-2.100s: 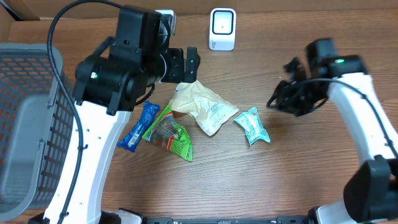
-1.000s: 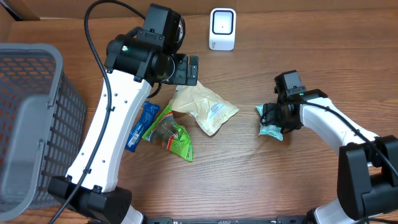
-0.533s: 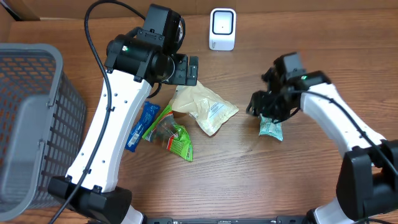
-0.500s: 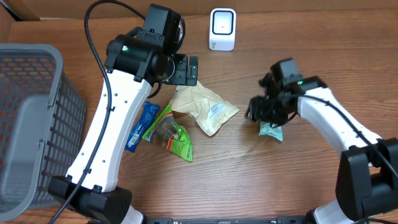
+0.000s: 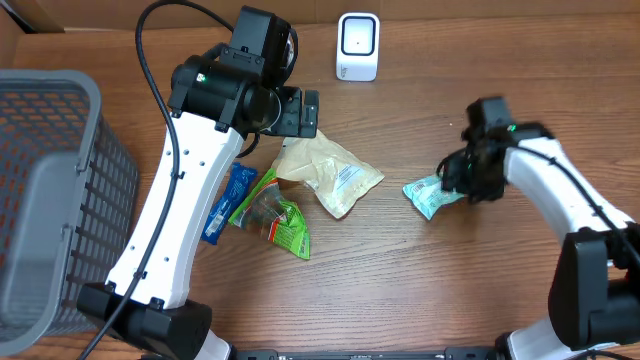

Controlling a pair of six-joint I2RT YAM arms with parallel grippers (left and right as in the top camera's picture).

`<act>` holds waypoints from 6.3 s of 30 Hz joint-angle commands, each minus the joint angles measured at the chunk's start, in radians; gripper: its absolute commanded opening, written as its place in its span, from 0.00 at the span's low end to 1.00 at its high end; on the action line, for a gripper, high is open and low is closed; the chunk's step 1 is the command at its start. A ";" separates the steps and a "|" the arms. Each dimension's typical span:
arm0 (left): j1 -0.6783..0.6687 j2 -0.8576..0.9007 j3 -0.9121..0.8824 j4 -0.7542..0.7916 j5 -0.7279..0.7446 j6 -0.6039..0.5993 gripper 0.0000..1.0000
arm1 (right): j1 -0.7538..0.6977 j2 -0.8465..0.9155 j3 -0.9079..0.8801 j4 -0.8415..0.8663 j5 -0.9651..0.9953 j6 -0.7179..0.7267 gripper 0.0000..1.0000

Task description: Scan the item barcode

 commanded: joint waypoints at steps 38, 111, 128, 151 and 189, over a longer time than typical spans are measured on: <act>0.003 0.009 0.000 -0.003 -0.012 0.018 1.00 | -0.182 0.330 0.108 -0.175 -0.379 -0.418 0.31; 0.393 0.009 0.186 -0.097 0.174 0.047 1.00 | 0.402 -0.176 0.267 0.394 0.445 -0.250 0.04; 0.393 0.009 0.187 -0.097 0.174 0.047 1.00 | 0.372 0.410 0.267 1.492 0.636 -1.258 0.04; 0.393 0.009 0.186 -0.097 0.174 0.047 1.00 | 0.298 0.579 0.299 1.854 0.417 -1.544 0.04; 0.393 0.009 0.187 -0.097 0.174 0.047 1.00 | 0.322 0.326 0.303 1.495 0.563 -1.259 0.04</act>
